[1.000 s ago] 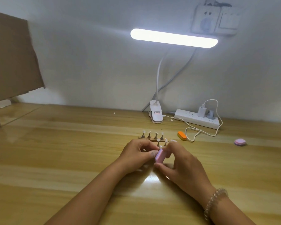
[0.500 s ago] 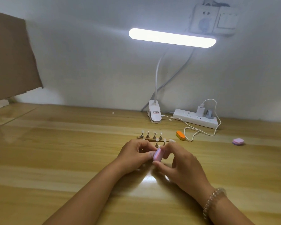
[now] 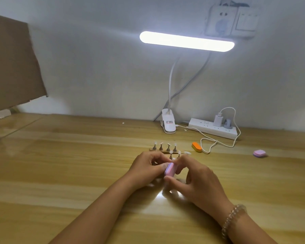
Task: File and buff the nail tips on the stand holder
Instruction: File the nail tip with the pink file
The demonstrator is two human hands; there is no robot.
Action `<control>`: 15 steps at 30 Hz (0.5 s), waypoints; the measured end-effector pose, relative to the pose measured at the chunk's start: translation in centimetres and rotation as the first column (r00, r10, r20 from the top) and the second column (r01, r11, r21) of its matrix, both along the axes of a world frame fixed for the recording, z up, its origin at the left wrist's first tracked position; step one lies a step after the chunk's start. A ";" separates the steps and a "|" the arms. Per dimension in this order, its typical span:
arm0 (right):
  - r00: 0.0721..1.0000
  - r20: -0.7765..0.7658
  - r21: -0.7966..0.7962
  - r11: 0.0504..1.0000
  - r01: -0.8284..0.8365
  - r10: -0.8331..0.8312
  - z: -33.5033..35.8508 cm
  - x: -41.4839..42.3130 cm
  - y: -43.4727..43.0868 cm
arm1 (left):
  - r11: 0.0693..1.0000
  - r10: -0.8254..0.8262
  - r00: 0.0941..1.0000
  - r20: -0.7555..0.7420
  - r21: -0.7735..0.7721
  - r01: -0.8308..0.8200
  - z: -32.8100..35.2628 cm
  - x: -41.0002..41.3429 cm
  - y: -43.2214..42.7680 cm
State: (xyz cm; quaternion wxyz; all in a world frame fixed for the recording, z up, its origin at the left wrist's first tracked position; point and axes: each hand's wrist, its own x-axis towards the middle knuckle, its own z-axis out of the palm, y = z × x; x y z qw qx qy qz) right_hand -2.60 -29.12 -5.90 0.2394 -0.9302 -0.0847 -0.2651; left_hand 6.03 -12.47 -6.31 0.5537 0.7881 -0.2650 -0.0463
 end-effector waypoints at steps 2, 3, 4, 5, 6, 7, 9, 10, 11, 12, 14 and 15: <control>0.996 0.045 0.116 0.991 0.069 -0.075 0.1 0.3 -0.3 | 1.000 -0.007 1.000 0.021 0.018 0.006 0.0 0.0 -0.1; 0.994 0.049 0.137 0.987 0.090 -0.097 0.1 0.4 -0.5 | 0.999 -0.010 0.999 0.036 0.032 0.009 -0.1 0.0 -0.1; 0.995 0.038 0.120 0.989 0.090 -0.095 0.0 0.4 -0.5 | 0.999 -0.013 0.999 0.045 0.043 0.011 -0.1 0.0 -0.1; 0.997 0.015 0.080 0.994 0.071 -0.073 -0.1 0.3 -0.4 | 0.999 -0.016 0.999 0.050 0.050 0.013 -0.1 0.1 -0.1; 0.999 -0.009 0.042 0.998 0.044 -0.043 -0.2 0.2 -0.3 | 0.999 -0.018 0.999 0.046 0.051 0.016 -0.1 0.1 0.0; 0.999 -0.025 0.023 0.999 0.027 -0.026 -0.1 0.2 -0.3 | 0.999 -0.018 0.999 0.040 0.046 0.016 0.0 0.1 0.0; 0.998 -0.011 0.062 0.996 0.057 -0.056 0.0 0.4 -0.4 | 0.999 -0.014 0.999 0.040 0.051 0.012 -0.1 0.0 0.1; 0.996 0.000 0.090 0.992 0.087 -0.087 0.0 0.5 -0.5 | 0.997 -0.016 0.998 0.054 0.074 0.012 -0.1 0.0 0.1; 0.995 0.002 0.095 0.991 0.095 -0.096 0.0 0.5 -0.6 | 0.994 -0.024 0.997 0.073 0.104 0.017 -0.2 0.0 0.1; 0.997 -0.006 0.071 0.994 0.081 -0.081 0.0 0.4 -0.5 | 0.992 -0.035 0.996 0.086 0.127 0.024 -0.2 -0.1 0.1; 0.999 -0.033 0.037 0.999 0.027 -0.026 -0.1 0.2 -0.3 | 0.992 -0.039 0.997 0.066 0.120 0.031 -0.1 -0.1 0.1; 0.999 -0.037 0.058 0.998 0.029 -0.027 0.0 0.3 -0.2 | 0.994 -0.032 0.998 0.046 0.103 0.027 0.0 -0.2 0.1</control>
